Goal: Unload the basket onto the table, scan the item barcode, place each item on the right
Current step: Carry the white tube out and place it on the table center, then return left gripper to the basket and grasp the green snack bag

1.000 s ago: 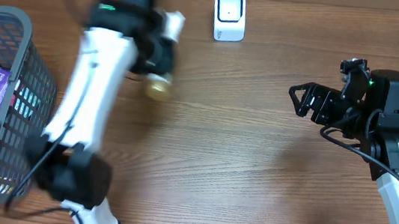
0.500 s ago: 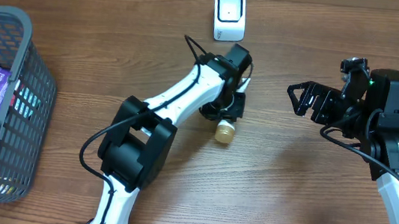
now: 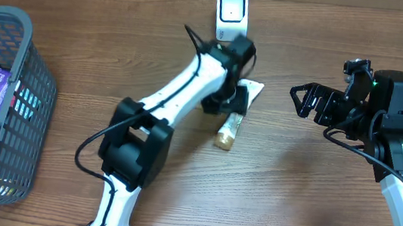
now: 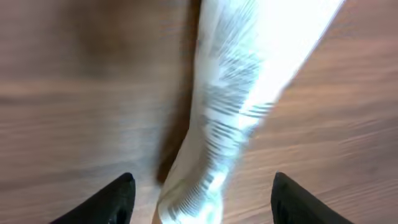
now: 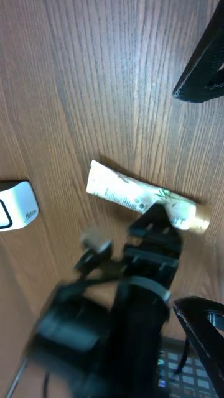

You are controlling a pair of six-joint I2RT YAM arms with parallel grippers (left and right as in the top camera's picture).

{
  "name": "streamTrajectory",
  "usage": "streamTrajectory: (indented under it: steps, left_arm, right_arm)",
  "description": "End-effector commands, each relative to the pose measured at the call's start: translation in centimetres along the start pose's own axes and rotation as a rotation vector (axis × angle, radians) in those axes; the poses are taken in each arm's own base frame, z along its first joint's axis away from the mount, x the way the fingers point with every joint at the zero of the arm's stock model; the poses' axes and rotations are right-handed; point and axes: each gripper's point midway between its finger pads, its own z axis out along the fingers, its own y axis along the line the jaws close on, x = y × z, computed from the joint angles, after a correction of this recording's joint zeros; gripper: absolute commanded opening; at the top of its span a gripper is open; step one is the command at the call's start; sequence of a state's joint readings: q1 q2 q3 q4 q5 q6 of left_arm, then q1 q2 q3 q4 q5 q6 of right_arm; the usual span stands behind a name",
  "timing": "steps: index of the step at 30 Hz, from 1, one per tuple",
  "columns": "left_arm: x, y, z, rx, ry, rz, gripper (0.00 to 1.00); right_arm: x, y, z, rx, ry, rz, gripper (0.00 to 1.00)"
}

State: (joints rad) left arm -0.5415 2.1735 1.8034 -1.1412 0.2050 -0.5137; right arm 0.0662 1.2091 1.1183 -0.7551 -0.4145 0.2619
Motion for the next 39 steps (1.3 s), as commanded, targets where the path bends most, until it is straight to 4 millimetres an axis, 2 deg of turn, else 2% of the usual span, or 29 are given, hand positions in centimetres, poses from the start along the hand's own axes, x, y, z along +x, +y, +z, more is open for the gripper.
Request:
streamTrajectory:
  steps: [1,2,3,5,8,11,13,16,18,22,26,29,34,39]
  left_arm:
    - [-4.9,0.6,-9.8,0.014,-0.229,0.032,0.61]
    - [-5.4,1.0,-12.3,0.013,-0.276,0.034,0.61]
    - [-6.1,1.8,-17.1,0.017,-0.374,0.046,0.61]
    - [-6.4,3.3,-21.9,0.009,-0.479,0.030,0.61]
    - [-5.8,6.2,-27.9,-0.008,-0.608,-0.030,0.62]
    - [-4.1,10.0,-32.3,-0.029,-0.691,-0.114,0.61]
    - [-2.4,13.4,-34.3,-0.071,-0.712,-0.191,0.60]
    - [1.0,19.3,-36.1,-0.159,-0.706,-0.355,0.57]
    - [3.3,23.3,-37.0,-0.219,-0.697,-0.484,0.56]
    - [5.5,29.2,-38.1,-0.223,-0.709,-0.656,0.57]
    - [7.6,34.1,-38.0,-0.211,-0.697,-0.828,0.57]
    - [8.9,37.0,-37.5,-0.227,-0.681,-0.925,0.57]
    - [11.2,41.0,-34.5,-0.230,-0.583,-1.092,0.58]
    - [13.0,44.9,-28.9,-0.203,-0.464,-1.244,0.59]
  right_arm:
    - [-0.7,0.8,-0.6,-0.018,-0.022,-0.014,1.00]
    - [-0.7,0.8,-0.6,-0.018,-0.021,-0.014,1.00]
    - [-0.7,0.8,-0.6,-0.018,-0.020,-0.013,1.00]
    - [-0.7,0.8,-0.6,-0.018,-0.020,-0.013,1.00]
    - [-0.7,0.8,-0.6,-0.018,-0.019,-0.012,1.00]
    - [-0.7,0.8,-0.6,-0.018,-0.019,-0.013,1.00]
    - [-0.7,0.7,-0.6,-0.018,-0.019,-0.013,1.00]
    - [-0.6,0.8,-0.6,-0.018,-0.019,-0.013,1.00]
    - [-0.6,0.8,-0.6,-0.018,-0.019,-0.013,1.00]
    - [-0.6,0.8,-0.6,-0.018,-0.019,-0.013,1.00]
    - [-0.5,0.7,-0.6,-0.016,-0.013,-0.010,1.00]
    - [-0.3,0.6,-0.6,-0.013,-0.007,-0.007,1.00]
    - [-0.3,0.6,-0.6,-0.013,-0.007,-0.007,1.00]
    - [-0.3,0.6,-0.6,-0.012,-0.007,-0.008,1.00]
